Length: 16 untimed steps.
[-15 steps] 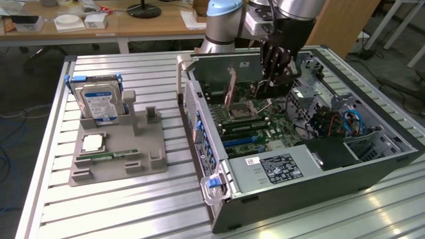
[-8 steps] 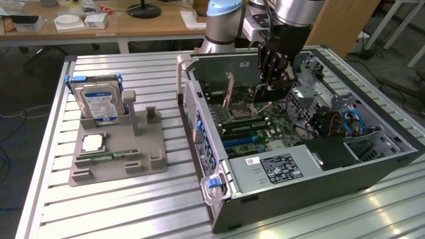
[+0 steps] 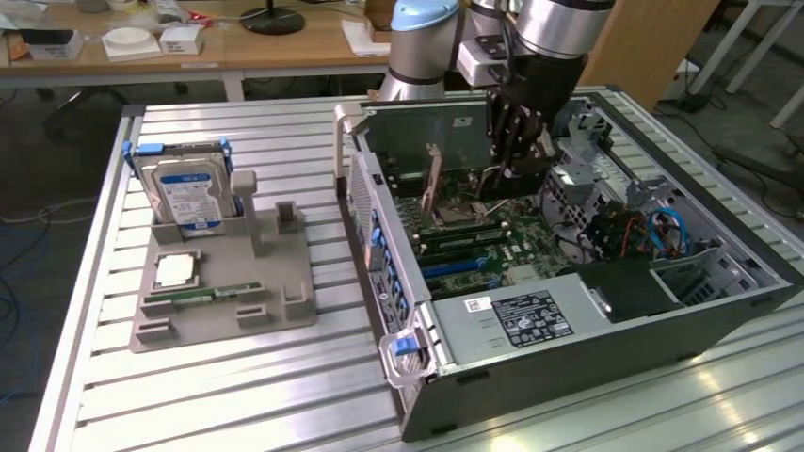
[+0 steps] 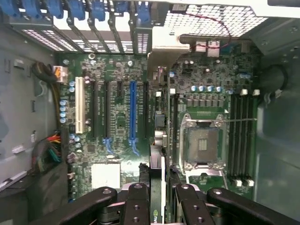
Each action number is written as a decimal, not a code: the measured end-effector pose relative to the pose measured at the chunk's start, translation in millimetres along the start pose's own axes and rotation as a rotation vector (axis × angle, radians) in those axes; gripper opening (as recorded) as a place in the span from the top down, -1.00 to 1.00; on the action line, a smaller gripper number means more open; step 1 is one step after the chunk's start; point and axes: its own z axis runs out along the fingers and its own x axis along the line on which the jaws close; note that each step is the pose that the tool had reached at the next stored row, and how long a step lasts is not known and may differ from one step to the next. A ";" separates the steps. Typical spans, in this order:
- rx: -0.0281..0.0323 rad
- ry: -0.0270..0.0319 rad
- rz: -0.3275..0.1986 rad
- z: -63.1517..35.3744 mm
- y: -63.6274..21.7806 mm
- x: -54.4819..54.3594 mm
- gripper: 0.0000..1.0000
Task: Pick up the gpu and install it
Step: 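Insert the gpu into the slot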
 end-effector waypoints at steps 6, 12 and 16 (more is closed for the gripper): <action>0.0005 0.0064 0.000 5.8 1.8 0.8 0.47; 0.0006 0.0099 0.002 10.6 7.6 2.9 0.47; 0.0007 0.0121 0.001 14.0 10.1 5.2 0.47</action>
